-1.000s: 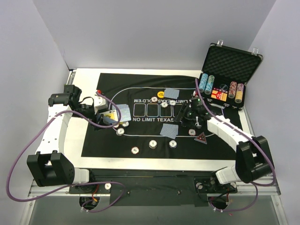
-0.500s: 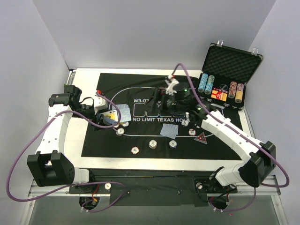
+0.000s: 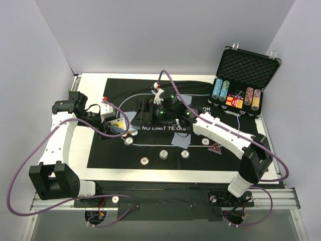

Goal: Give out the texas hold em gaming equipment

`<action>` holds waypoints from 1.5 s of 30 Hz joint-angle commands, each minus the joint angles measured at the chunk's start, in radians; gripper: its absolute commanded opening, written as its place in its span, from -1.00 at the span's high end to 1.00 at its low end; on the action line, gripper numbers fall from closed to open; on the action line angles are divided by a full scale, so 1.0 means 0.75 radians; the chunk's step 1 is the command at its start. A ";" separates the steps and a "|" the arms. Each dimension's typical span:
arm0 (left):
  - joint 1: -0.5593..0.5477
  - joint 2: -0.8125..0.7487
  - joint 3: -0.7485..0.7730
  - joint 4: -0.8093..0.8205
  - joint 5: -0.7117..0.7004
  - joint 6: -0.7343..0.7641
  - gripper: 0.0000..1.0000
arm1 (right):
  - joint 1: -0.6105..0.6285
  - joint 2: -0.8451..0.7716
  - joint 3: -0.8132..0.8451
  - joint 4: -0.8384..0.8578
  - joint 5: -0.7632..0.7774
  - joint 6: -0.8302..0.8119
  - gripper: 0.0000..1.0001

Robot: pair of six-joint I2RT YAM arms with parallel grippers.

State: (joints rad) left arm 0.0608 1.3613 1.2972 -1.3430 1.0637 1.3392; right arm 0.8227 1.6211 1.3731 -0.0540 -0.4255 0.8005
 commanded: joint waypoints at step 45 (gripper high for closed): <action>0.011 -0.044 0.035 -0.334 0.112 -0.006 1.00 | -0.070 -0.122 -0.041 -0.012 -0.030 -0.014 0.38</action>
State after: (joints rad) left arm 0.0608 1.3613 1.2972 -1.3430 1.0672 1.3281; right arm 0.7837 1.5967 1.3331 -0.0231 -0.4595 0.8345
